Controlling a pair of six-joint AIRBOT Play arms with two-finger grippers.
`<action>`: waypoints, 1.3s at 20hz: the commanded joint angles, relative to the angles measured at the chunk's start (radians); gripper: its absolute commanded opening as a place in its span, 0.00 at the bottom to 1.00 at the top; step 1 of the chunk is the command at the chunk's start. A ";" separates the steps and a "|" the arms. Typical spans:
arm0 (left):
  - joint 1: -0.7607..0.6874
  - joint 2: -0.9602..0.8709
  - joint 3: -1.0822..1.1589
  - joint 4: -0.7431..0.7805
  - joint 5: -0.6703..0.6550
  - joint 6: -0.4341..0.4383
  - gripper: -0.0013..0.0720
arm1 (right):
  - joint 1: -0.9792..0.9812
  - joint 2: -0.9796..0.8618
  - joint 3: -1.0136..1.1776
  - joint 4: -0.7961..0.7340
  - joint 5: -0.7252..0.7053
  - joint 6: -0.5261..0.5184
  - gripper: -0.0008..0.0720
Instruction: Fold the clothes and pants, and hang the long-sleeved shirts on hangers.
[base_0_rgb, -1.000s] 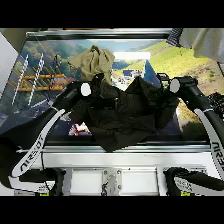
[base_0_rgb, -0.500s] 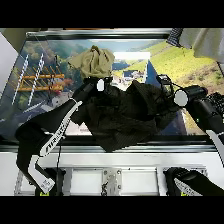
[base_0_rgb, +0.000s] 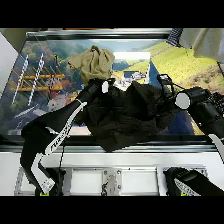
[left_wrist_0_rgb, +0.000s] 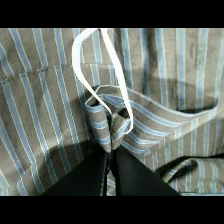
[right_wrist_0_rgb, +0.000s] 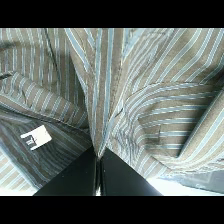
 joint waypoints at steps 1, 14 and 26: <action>0.027 0.071 0.002 0.058 0.008 0.018 0.04 | -0.022 0.016 0.013 -0.045 0.005 0.002 0.03; -0.107 0.720 -0.080 0.135 -0.373 0.152 0.04 | 0.070 0.123 0.387 -0.066 0.523 0.125 0.03; -0.258 0.941 -0.549 0.117 -0.174 -0.014 0.05 | 0.200 0.111 0.221 -0.072 0.476 0.250 0.03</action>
